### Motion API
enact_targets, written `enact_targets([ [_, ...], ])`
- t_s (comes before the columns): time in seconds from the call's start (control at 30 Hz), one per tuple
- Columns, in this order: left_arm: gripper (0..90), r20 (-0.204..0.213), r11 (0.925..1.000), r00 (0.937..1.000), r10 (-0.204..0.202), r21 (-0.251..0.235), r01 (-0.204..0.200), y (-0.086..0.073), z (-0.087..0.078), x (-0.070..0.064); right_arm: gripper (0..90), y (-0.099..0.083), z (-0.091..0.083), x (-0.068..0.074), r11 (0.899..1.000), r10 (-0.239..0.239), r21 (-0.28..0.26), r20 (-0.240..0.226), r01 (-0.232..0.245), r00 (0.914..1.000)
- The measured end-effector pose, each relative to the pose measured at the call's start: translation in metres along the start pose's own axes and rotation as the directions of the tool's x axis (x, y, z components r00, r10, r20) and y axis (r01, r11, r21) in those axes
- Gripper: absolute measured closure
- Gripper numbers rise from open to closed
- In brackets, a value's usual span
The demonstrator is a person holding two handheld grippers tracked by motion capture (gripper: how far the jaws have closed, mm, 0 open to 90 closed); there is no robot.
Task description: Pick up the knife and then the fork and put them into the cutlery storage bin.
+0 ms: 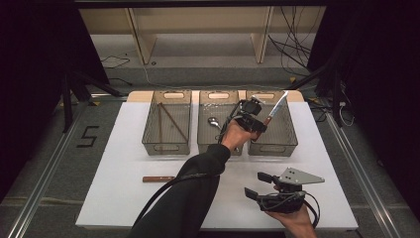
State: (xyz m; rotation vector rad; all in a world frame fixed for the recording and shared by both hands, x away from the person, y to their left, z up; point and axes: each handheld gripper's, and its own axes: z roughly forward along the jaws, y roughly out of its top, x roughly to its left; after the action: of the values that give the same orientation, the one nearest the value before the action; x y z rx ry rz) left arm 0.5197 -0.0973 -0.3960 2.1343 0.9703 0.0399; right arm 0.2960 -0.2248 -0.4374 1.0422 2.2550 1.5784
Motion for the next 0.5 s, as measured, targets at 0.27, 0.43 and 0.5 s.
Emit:
enact_targets([
  [0.27,40.7,-0.008,0.9997,0.9997,-0.023,-0.012,0.023,0.005,-0.016,0.004,25.9,0.000,0.000,0.000,1.000,0.004,0.000,-0.002,-0.004,1.0000],
  [0.43,34.0,-0.002,0.9999,1.0000,-0.007,-0.013,0.007,0.001,-0.029,0.010,25.9,0.000,0.001,0.000,1.000,0.003,0.002,-0.002,-0.003,1.0000],
  [0.5,31.6,-0.004,0.9999,1.0000,0.001,-0.012,-0.001,-0.001,-0.036,0.012,25.9,0.000,0.001,0.000,1.000,0.005,0.003,-0.002,-0.005,1.0000],
])
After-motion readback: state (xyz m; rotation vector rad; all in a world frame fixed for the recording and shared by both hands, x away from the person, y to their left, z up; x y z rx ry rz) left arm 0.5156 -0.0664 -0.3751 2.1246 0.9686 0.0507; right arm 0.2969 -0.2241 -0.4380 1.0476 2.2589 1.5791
